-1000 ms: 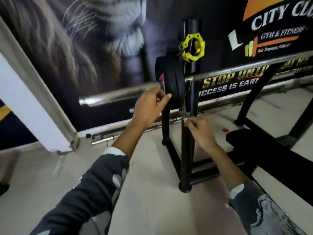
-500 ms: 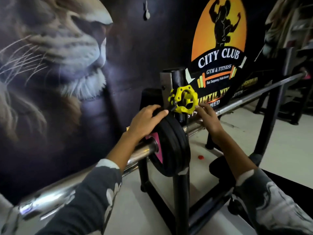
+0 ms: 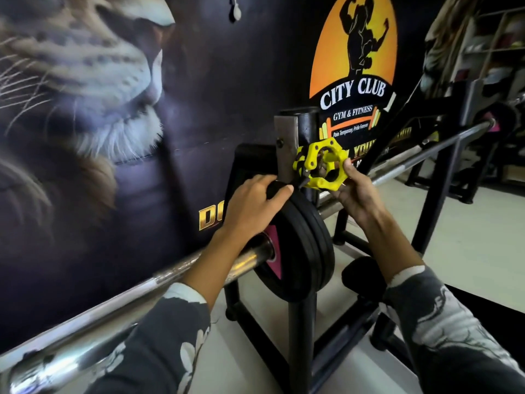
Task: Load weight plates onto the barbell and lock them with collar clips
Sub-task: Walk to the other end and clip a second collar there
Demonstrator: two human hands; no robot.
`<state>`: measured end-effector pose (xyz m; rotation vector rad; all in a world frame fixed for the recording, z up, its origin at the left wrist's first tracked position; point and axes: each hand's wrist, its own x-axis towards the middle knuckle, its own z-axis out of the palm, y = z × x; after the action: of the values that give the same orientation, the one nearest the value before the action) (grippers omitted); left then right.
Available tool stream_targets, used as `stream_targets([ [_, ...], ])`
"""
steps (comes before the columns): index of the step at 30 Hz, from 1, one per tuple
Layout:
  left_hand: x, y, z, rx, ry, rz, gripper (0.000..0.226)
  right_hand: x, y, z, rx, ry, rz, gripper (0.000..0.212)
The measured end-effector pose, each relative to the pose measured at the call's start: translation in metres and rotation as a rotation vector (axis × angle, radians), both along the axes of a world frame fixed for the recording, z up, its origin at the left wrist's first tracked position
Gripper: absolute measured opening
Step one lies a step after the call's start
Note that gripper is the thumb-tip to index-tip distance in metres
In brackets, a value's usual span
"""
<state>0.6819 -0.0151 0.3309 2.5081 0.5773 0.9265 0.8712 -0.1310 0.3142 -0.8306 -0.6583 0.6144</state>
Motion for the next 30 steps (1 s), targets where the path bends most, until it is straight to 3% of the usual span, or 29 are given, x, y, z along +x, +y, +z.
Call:
stream_targets([
  [8,0.000,-0.001,0.000,-0.106,-0.031,-0.016,0.061,-0.039,-0.044,0.043,0.199,0.016,-0.074,0.038],
  [13,-0.006,-0.016,-0.012,-0.197,-0.261,0.004,0.040,-0.085,-0.081,-0.003,0.162,0.089,-0.153,0.040],
  [18,-0.042,-0.071,-0.057,-0.307,-0.345,-0.017,0.058,-0.118,-0.114,-0.063,0.101,0.208,-0.234,0.028],
  [21,-0.066,-0.123,-0.096,-0.309,-0.369,-0.020,0.039,-0.137,-0.127,-0.086,0.058,0.236,-0.246,0.026],
  [24,-0.082,-0.162,-0.115,-0.647,-0.447,-0.167,0.025,-0.158,-0.136,-0.098,0.051,0.277,-0.293,0.030],
  [27,-0.090,-0.172,-0.121,-0.929,-0.444,-0.329,0.040,-0.176,-0.143,-0.102,0.028,0.307,-0.362,0.040],
  [30,-0.090,-0.175,-0.126,-1.087,-0.383,-0.436,0.054,-0.195,-0.148,-0.106,0.022,0.346,-0.427,0.050],
])
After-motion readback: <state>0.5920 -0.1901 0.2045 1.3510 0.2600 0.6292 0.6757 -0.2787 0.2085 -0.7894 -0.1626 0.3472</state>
